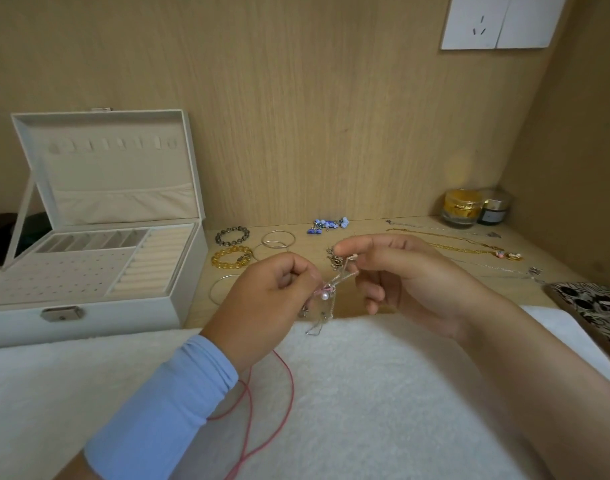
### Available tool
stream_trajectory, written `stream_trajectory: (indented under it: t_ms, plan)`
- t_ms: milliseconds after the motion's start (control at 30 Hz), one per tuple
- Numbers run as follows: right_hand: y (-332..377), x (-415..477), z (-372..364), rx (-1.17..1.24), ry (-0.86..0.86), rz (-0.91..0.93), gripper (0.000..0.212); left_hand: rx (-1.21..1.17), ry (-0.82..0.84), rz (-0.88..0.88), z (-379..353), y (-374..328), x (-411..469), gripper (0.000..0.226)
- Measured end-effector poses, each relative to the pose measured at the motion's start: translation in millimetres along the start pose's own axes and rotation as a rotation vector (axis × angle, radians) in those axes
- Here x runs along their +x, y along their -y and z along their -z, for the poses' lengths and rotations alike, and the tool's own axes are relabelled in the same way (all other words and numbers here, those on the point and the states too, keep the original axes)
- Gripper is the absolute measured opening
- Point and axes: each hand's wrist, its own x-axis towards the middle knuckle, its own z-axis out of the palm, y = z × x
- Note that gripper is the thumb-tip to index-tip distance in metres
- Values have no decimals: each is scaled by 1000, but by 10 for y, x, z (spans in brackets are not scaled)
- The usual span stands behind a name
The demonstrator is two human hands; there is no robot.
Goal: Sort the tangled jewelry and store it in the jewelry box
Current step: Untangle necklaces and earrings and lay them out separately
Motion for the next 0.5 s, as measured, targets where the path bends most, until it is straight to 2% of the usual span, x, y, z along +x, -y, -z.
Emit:
stream_trajectory:
  t_ms: [167, 300, 500]
  plan:
    - [16, -8, 16, 44, 70, -33, 14, 67, 154, -78, 33, 58, 18, 10]
    - [39, -23, 58, 22, 15, -66, 29, 101, 127, -80, 83, 82, 30, 9]
    - [51, -45, 70, -67, -12, -123, 25, 220, 165, -77, 222, 21, 20, 13]
